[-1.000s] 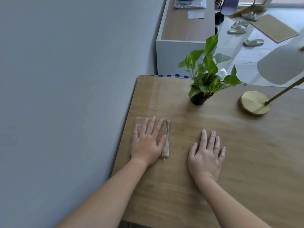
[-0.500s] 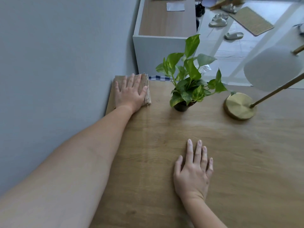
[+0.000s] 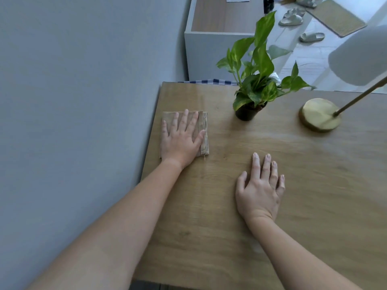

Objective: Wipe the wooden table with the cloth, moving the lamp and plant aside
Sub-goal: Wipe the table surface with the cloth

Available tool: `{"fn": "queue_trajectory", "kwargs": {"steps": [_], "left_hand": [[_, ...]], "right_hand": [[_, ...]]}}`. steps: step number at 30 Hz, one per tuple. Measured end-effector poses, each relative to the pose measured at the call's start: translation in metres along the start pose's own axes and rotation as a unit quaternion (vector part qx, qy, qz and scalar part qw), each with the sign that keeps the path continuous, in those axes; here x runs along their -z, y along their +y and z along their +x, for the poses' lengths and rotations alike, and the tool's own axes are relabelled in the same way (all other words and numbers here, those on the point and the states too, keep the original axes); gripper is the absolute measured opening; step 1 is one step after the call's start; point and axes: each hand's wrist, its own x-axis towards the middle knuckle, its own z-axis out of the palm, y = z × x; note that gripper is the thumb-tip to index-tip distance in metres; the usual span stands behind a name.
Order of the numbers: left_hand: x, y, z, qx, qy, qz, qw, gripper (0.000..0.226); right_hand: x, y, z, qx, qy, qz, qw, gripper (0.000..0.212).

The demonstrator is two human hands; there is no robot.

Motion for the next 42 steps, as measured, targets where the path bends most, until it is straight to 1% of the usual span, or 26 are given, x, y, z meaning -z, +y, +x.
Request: {"fn": "queue_trajectory", "kwargs": {"steps": [5, 9, 13, 16, 19, 24, 27, 29, 32, 35, 38, 40, 42], "left_hand": [[-0.019, 0.004, -0.092, -0.005, 0.004, 0.014, 1.000, 0.071], [-0.031, 0.009, -0.164, -0.009, 0.001, 0.006, 1.000, 0.071], [-0.040, 0.016, -0.251, -0.025, -0.022, -0.010, 0.999, 0.071], [-0.038, 0.004, -0.300, -0.053, -0.053, 0.004, 0.997, 0.070], [-0.029, -0.027, -0.296, -0.064, -0.060, 0.014, 0.996, 0.068], [-0.021, -0.073, -0.230, 0.009, -0.022, 0.002, 1.000, 0.068], [-0.023, -0.072, -0.215, 0.030, -0.010, -0.011, 0.999, 0.068], [-0.030, -0.065, -0.229, 0.041, 0.000, 0.002, 0.999, 0.068], [-0.040, -0.046, -0.264, 0.043, 0.007, 0.021, 0.999, 0.069], [-0.048, -0.011, -0.294, 0.029, -0.001, 0.011, 1.000, 0.069], [-0.051, 0.029, -0.306, 0.019, -0.015, 0.001, 1.000, 0.070], [-0.058, 0.067, -0.304, -0.017, -0.022, -0.004, 1.000, 0.070], [-0.068, 0.114, -0.301, -0.088, -0.028, -0.015, 0.996, 0.070]], "right_hand": [[0.004, -0.001, -0.006, 0.001, 0.001, 0.003, 1.000, 0.065], [0.007, -0.001, -0.011, 0.005, -0.005, 0.006, 1.000, 0.064], [0.006, 0.000, -0.016, 0.010, -0.008, 0.010, 1.000, 0.064], [0.006, 0.002, -0.017, 0.011, -0.014, 0.013, 1.000, 0.064], [0.006, 0.002, -0.016, 0.010, -0.015, 0.019, 1.000, 0.064], [0.002, 0.003, -0.013, 0.012, -0.012, 0.020, 1.000, 0.064], [0.001, 0.005, -0.011, 0.013, -0.017, 0.019, 1.000, 0.065], [0.002, 0.006, -0.012, 0.018, -0.028, 0.016, 0.999, 0.065], [0.004, 0.006, -0.012, 0.030, -0.051, 0.009, 0.998, 0.065], [0.012, 0.012, -0.010, 0.052, -0.086, 0.007, 0.995, 0.064], [0.023, 0.036, -0.007, 0.118, -0.102, 0.013, 0.988, 0.060], [0.031, 0.056, 0.002, 0.163, -0.107, 0.022, 0.981, 0.053], [0.037, 0.076, 0.011, 0.175, -0.096, 0.034, 0.979, 0.047]]}}
